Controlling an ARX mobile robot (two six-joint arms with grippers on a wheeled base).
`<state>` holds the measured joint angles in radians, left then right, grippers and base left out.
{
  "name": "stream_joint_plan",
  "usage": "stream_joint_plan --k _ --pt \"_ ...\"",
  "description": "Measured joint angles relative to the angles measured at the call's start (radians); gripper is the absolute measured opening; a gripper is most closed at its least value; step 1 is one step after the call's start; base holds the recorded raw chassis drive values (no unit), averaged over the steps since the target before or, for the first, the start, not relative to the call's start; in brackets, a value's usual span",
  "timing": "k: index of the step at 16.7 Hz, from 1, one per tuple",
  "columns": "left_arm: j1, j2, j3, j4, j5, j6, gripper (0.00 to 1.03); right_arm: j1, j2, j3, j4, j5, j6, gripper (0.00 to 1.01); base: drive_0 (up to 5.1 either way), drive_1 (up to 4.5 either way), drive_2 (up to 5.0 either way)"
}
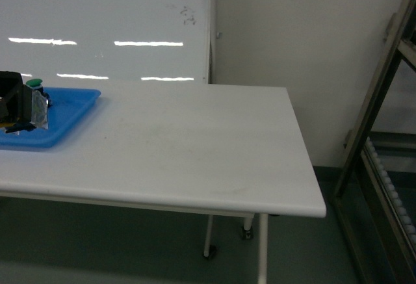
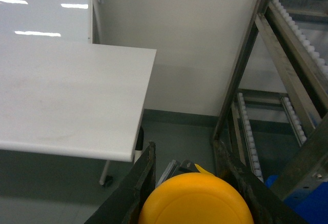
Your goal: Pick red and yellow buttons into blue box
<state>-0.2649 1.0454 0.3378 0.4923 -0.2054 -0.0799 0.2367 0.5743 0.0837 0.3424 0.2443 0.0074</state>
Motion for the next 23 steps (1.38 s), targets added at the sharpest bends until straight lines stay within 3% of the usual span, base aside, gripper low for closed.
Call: stream_joint_plan --k 14,23 --pt "0.0 -0.001 0.0 0.0 0.0 0.0 0.33 0.0 0.0 0.0 0.002 0.0 0.0 0.32 4.8 -3.59 -1.2" --pt "0.0 0.0 0.0 -0.002 0.0 0.0 0.33 0.0 0.0 0.0 0.001 0.0 0.0 0.32 4.7 -2.35 -2.3"
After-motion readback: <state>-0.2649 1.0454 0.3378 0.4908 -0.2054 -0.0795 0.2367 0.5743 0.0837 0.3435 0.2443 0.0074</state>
